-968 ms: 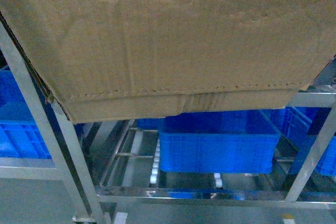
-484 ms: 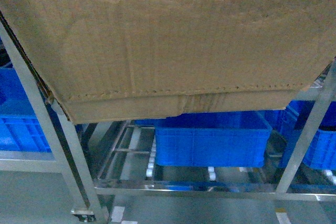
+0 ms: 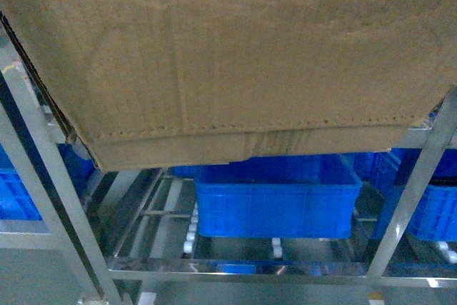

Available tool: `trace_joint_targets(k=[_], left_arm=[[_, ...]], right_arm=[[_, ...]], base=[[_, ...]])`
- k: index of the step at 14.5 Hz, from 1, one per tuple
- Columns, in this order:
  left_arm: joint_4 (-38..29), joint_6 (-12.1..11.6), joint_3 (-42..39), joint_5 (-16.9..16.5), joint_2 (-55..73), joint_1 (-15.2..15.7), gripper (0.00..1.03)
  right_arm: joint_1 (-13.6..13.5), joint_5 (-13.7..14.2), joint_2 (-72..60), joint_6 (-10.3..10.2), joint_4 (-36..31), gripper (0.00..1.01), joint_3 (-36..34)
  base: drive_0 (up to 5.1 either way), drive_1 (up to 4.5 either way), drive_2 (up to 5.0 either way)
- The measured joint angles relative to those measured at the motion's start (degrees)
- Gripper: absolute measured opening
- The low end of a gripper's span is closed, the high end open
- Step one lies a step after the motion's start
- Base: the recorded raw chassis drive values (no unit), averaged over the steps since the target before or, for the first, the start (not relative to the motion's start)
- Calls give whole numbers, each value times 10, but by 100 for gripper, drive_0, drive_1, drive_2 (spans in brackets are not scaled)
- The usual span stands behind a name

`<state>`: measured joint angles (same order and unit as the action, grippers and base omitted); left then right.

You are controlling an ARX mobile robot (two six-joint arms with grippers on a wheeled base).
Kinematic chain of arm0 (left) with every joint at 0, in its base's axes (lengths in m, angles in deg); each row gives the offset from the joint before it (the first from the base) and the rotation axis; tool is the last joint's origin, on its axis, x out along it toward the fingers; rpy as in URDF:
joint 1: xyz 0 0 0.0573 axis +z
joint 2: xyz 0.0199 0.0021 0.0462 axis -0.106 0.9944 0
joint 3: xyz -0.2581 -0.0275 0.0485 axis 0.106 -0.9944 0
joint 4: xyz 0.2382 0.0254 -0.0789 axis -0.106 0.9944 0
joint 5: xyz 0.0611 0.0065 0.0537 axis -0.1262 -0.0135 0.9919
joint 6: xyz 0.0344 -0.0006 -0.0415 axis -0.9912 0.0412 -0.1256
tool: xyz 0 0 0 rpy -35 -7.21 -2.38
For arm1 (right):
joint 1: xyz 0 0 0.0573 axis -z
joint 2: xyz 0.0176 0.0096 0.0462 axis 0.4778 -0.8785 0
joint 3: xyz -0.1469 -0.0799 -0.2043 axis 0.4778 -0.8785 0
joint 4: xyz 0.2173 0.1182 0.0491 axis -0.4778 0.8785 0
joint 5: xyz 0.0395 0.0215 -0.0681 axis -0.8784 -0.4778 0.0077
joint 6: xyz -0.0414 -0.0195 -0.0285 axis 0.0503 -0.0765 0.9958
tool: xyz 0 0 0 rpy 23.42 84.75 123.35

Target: Sort boxes to right shelf from conveyor

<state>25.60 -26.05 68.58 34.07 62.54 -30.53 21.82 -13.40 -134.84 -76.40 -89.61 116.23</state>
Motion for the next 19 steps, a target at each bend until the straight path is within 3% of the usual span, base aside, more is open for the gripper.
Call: trace_joint_targets(k=[3,7,14,16,17,18,19], left_arm=[[10,0,3,-1,1,2,3],[59,0,93,-40,96,24,3],[65,-16,269,-49,290,56,3],[22,-53,335,-32,358,69,3],[35,-57,368,-25,376,75,7],[33,-59,373,-21,378,80,19],[33,-59,373,-15,378,81,33]], right_arm=[[-1,-2,-3,-5,0,2,2],[6,7,-88,-42,45,2,67],[8,38,-288,-69,83,2,282],[7,36,-360,-69,92,2,387],[7,29,-377,-69,91,2,414],[7,23,-378,-70,100,7,414],[6,12,-378,-75,95,22,414]], base=[[10,10,10],[0,0,0],[0,0,0],[0,0,0],[0,0,0],[0,0,0],[0,0,0]])
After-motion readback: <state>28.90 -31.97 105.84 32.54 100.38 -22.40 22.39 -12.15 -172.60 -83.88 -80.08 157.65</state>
